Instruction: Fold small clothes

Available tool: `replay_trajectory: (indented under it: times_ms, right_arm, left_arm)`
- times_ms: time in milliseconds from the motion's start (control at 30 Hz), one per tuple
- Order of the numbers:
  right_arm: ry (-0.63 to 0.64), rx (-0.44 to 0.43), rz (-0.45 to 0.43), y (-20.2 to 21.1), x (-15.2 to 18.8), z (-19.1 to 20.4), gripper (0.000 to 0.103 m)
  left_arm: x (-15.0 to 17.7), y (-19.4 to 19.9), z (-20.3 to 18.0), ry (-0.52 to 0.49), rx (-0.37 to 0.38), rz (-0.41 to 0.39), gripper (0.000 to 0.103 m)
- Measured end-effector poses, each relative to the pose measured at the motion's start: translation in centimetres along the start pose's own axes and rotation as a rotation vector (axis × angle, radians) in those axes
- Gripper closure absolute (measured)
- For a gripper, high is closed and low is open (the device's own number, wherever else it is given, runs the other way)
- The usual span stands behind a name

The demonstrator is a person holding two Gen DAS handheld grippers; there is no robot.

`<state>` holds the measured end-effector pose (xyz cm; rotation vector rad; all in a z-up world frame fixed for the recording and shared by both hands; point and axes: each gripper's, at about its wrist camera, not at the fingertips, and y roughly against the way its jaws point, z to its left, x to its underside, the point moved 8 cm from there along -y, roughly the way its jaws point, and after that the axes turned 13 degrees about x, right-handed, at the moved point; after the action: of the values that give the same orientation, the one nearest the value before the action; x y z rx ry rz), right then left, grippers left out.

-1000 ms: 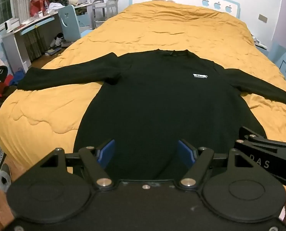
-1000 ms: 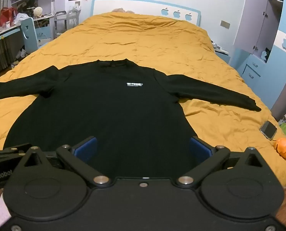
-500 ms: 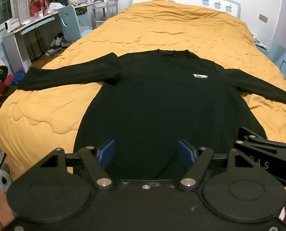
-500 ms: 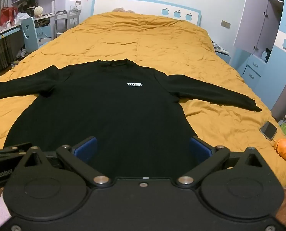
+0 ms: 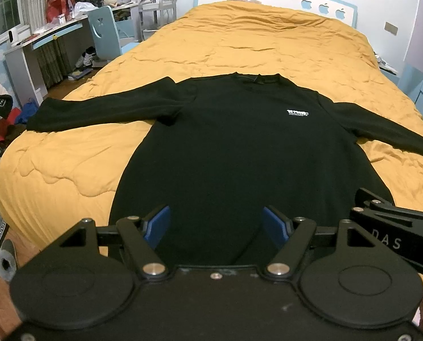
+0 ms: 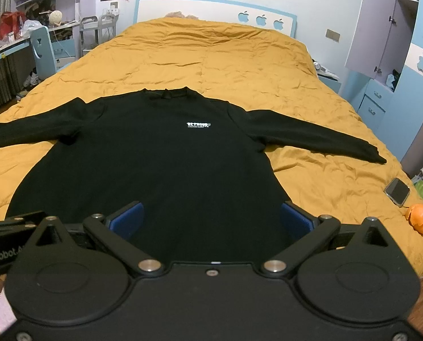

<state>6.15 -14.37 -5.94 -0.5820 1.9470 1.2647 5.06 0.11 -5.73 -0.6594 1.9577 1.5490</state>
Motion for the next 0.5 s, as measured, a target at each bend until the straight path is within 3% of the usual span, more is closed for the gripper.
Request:
replay_trajectory:
  times_ms: [500]
  right_arm:
    - [0.003, 0.005, 0.01, -0.18, 0.0, 0.16, 0.0]
  left_arm:
    - [-0.23, -0.68, 0.51, 0.011, 0.012, 0.026, 0.027]
